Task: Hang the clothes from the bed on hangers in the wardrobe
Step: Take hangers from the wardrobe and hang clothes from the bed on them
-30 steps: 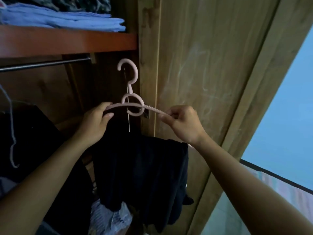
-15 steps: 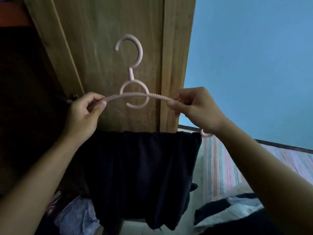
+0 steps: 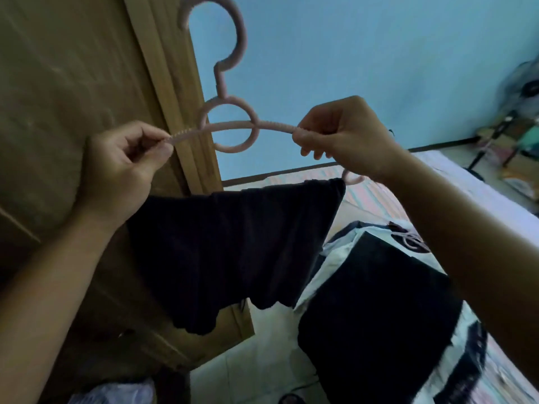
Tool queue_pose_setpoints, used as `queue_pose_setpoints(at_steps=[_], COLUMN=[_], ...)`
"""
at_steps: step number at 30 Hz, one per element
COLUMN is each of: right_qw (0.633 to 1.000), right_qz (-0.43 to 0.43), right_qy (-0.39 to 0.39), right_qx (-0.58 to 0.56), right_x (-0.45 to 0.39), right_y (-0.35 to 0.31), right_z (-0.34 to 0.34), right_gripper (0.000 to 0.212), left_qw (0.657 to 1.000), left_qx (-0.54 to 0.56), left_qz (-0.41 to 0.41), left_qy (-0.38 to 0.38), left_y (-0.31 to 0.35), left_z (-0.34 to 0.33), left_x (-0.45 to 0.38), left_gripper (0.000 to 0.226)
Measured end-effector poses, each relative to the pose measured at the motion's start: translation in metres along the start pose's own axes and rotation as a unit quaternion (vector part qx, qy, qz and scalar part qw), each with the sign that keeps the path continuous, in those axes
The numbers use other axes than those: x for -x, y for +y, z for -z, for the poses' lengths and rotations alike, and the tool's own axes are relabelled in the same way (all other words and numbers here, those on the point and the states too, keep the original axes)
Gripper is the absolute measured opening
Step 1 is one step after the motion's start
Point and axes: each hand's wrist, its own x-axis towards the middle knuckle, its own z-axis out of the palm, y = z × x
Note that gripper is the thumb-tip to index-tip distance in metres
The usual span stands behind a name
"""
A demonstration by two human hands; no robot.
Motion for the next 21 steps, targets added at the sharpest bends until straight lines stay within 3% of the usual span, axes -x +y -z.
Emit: queue_pose_setpoints(at_steps=[7, 16, 21], right_qw=[0.996, 0.970, 0.960], right_qz=[-0.056, -0.122, -0.171], right_qy=[0.060, 0.135, 0.148], right_qx=[0.028, 0.160, 0.165], right_x=[0.058, 0.125, 0.163], right_y=[0.008, 0.000, 0.004], right_z=[0.025, 0.055, 0.069], right_gripper=[0.010, 0.010, 0.005], left_qw=[0.996, 0.982, 0.965], left_qx=[0.020, 0.117, 0.145], left_qz=[-0.060, -0.073, -0.081], left_qy=[-0.064, -0.132, -0.203], left_y=[0.019, 0.029, 0.035], left_z=[-0.036, -0.092, -0.128], left_x=[0.002, 0.002, 0.006], left_gripper=[0.011, 0.004, 0.020])
